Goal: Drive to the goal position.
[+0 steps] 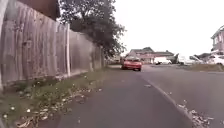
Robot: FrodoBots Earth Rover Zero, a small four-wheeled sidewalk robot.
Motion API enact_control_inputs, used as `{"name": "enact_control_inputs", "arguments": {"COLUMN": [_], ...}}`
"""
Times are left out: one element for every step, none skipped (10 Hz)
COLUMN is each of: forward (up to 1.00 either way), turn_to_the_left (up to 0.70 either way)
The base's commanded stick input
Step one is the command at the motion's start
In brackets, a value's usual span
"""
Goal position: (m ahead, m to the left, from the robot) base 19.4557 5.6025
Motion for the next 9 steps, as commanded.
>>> {"name": "enact_control_inputs", "arguments": {"forward": [1.0, 1.0, 1.0, 1.0, 1.0, 1.0, 1.0, 1.0, 1.0], "turn_to_the_left": [0.0, 0.0, 0.0, 0.0, 0.0, 0.0, 0.0, 0.0, 0.0]}}
